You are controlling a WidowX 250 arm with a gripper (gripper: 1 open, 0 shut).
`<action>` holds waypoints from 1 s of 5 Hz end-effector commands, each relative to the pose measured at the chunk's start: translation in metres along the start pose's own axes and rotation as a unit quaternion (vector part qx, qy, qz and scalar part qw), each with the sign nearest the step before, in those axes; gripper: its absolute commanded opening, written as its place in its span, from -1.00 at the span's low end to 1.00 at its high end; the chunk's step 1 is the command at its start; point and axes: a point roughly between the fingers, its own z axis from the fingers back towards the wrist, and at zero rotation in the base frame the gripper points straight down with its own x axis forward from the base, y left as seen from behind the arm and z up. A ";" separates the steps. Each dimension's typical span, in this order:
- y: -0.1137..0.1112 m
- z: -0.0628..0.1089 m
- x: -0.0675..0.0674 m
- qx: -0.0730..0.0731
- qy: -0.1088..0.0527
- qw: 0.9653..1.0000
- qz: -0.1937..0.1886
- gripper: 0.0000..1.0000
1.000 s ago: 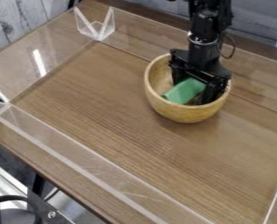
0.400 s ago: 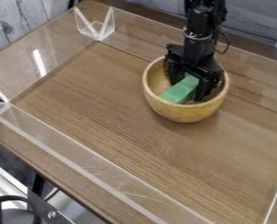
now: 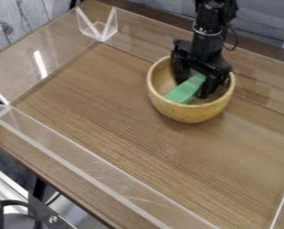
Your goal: Remove the green block from inside the brown bowl and put it on the table
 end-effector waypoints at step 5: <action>0.007 0.010 -0.028 0.030 -0.045 0.998 -0.018 -1.00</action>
